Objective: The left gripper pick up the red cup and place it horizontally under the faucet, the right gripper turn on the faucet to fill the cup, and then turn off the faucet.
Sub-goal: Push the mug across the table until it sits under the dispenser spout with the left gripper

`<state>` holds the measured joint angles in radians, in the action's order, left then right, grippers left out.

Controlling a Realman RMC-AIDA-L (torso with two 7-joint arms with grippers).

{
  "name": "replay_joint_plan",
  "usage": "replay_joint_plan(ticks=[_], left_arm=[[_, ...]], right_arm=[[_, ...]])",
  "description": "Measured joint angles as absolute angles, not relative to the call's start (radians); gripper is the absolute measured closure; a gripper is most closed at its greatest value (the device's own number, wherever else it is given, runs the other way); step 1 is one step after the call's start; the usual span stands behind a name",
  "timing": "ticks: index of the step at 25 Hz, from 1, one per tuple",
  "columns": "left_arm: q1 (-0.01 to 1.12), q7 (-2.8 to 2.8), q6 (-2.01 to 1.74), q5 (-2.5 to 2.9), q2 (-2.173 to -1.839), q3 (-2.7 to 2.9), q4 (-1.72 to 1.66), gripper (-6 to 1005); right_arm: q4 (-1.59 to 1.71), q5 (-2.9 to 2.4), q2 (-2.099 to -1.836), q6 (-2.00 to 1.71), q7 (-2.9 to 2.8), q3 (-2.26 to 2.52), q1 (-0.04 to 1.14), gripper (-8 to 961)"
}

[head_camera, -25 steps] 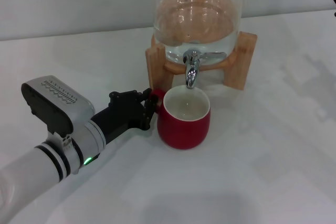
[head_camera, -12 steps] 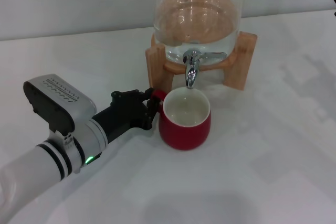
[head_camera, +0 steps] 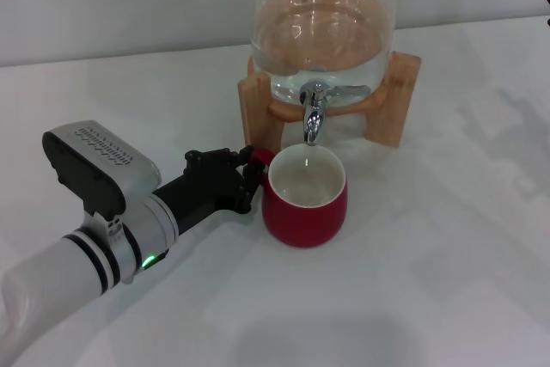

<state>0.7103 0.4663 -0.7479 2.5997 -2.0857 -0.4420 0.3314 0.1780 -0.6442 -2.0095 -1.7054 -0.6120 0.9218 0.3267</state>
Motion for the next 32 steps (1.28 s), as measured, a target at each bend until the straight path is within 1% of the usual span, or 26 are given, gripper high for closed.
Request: replay_joint_plan(ticks=[5,10,32], left_arm=[[0.713,0.466,-0.744,2.600,-2.085,-0.442,0.334,829],[0.712,0.466,-0.744,2.600,-2.085,-0.442,0.337,784],[0.700,0.467,-0.739,2.600,-2.085,-0.449,0.331,784]], right_arm=[[0.178,-0.644,-2.010,-1.706,-0.612,0.922,0.327,172],[0.178,-0.644,-2.009,-1.705,-0.612,0.922,0.327,172],[0.178,-0.644,-2.009,-1.701,-0.612,0.922,0.335,172]])
